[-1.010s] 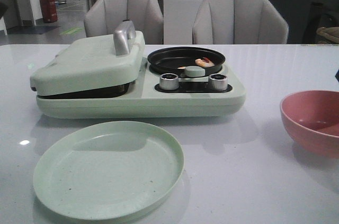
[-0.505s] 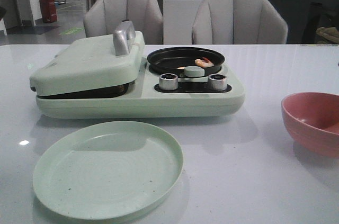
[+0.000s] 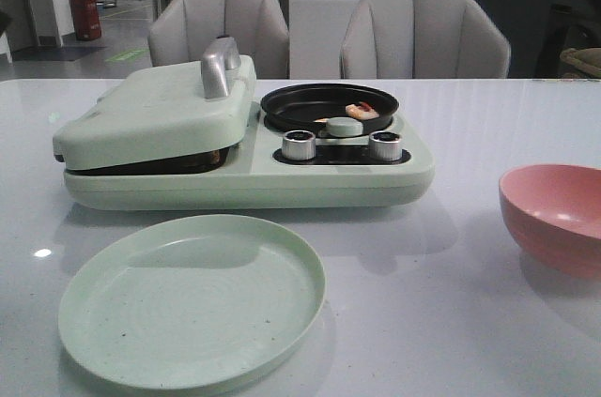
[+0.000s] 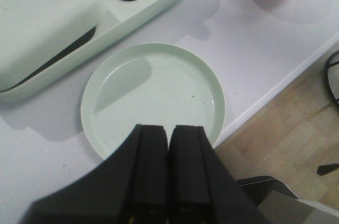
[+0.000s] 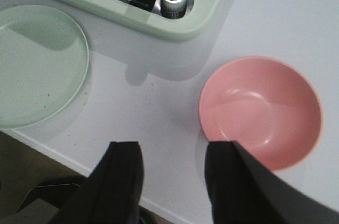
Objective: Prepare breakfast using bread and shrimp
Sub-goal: 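Release the bowl and withdraw the right gripper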
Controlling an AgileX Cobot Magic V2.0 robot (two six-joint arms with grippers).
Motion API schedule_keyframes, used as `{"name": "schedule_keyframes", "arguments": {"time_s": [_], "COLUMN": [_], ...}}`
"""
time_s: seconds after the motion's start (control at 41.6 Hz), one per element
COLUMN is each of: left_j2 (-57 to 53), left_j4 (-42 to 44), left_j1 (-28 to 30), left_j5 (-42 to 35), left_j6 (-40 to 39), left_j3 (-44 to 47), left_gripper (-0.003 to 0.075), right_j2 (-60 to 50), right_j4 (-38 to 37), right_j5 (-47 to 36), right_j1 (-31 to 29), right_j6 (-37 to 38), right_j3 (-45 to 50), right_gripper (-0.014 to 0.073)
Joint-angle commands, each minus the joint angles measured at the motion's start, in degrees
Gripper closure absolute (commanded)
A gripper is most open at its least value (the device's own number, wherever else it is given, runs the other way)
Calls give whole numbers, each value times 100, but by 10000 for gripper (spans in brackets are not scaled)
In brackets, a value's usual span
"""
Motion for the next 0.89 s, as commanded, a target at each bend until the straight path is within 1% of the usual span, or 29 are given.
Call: {"name": "schedule_keyframes", "arguments": {"time_s": [0.0,0.12,0.265,0.433,0.505,0.697,0.746,0.866], "left_j2": [-36,-36,-36,-36,-36,-36,-36,-36], "left_j4": [-70,-70,-70,-70,-70,-70,-70,-70], "left_j1": [-47,-47,-47,-47,-47,-47,-47,-47], "left_j5": [-331,-331,-331,-331,-331,-331,-331,-331], "left_j6": [-53,-53,-53,-53,-53,-53,-53,-53], "left_j3": [-174,-174,-174,-174,-174,-174,-174,-174], "left_gripper": [619,619,619,619,619,619,619,619], "right_j2": [-711,-1347,-1870,-2112,-2125,-2125,-2125,-2125], "right_j4": [-167,-417,-766,-777,-777,-771,-771,-776], "right_j5": [-205,-134,212,249,227,220,220,202], "right_j1": [0,-13,-32,-32,-32,-32,-32,-32], "right_j6": [161,258,664,710,710,710,710,710], "right_j3": [209,645,1008,1233,1269,1276,1276,1276], "right_gripper": [185,185,185,188,230,505,556,559]}}
